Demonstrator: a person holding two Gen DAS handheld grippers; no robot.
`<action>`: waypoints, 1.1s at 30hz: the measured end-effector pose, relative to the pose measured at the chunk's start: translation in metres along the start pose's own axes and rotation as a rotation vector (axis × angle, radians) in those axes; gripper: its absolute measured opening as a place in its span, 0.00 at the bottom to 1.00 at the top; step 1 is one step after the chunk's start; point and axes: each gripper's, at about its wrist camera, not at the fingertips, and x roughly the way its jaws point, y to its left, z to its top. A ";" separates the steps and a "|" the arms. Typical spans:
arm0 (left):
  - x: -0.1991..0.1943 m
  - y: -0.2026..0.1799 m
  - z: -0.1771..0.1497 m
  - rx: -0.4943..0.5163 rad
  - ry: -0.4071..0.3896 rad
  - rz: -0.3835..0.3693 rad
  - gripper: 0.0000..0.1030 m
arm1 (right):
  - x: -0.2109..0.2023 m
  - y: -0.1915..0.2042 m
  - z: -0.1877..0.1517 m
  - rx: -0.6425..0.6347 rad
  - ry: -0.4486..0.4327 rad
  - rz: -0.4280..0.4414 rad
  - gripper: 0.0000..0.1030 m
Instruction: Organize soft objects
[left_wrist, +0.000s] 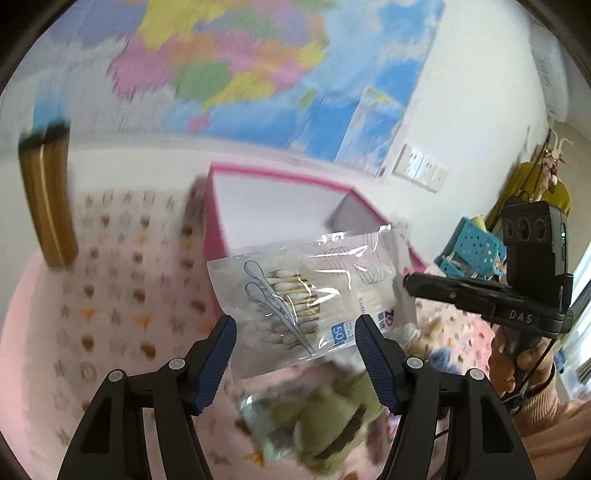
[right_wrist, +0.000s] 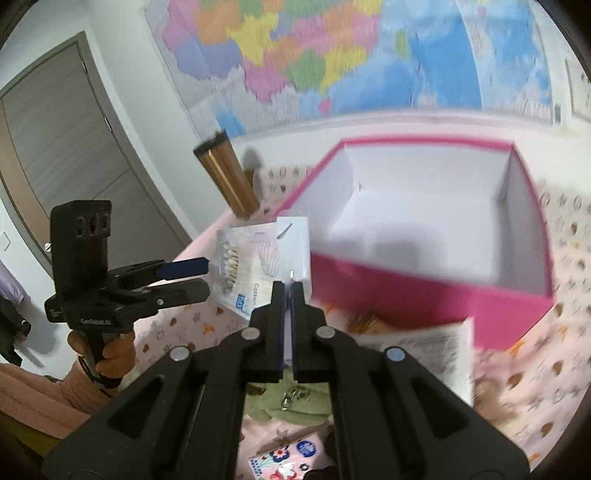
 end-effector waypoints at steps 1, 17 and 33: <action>-0.002 -0.005 0.005 0.014 -0.012 -0.002 0.65 | -0.003 -0.002 0.002 -0.001 -0.008 0.000 0.04; 0.081 -0.009 0.067 0.053 0.083 0.117 0.65 | 0.016 -0.077 0.049 0.122 -0.016 -0.012 0.04; 0.059 -0.008 0.052 0.035 0.043 0.190 0.68 | 0.048 -0.098 0.029 0.171 0.100 -0.098 0.39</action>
